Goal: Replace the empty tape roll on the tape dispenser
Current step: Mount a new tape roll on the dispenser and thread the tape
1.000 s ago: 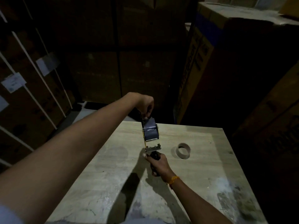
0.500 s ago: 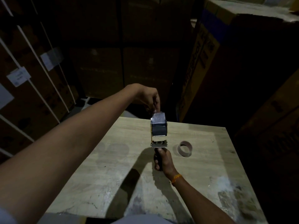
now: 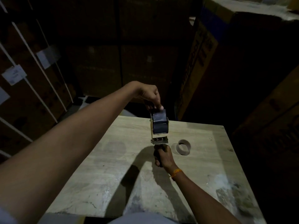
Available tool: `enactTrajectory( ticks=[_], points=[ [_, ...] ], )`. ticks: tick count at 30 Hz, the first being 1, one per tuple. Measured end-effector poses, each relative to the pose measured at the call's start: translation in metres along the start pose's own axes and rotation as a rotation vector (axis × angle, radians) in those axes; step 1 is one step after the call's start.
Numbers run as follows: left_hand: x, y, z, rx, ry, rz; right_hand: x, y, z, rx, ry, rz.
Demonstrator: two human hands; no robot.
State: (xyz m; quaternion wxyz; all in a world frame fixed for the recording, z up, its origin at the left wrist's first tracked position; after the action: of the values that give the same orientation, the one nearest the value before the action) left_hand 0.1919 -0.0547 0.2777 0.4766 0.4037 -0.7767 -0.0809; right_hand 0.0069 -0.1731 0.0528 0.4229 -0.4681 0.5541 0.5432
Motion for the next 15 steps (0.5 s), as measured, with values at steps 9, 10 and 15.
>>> enactTrajectory(
  ticks=[9, 10, 15],
  points=[
    [-0.012, -0.009, 0.004, 0.044, -0.040, -0.026, -0.014, 0.000, 0.003, 0.032, 0.001, 0.079],
    [-0.013, -0.010, 0.005, 0.052, -0.048, -0.023, -0.016, 0.000, 0.003, 0.040, 0.004, 0.083],
    [-0.025, -0.014, 0.008, 0.086, -0.042, -0.010, -0.018, 0.003, 0.005, 0.039, 0.012, 0.124]
  ],
)
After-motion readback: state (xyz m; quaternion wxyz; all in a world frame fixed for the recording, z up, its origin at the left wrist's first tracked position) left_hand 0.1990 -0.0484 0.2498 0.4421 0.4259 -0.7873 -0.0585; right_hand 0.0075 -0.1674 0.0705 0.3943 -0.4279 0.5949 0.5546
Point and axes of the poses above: each hand's wrist, its own y-axis away from the middle knuckle, its own z-axis out of the palm, x = y × z, the point moved 5 cm from there along -y, towards the middle knuckle, and after that the axes turned 1 degree about -x, right-handed, at the moved point
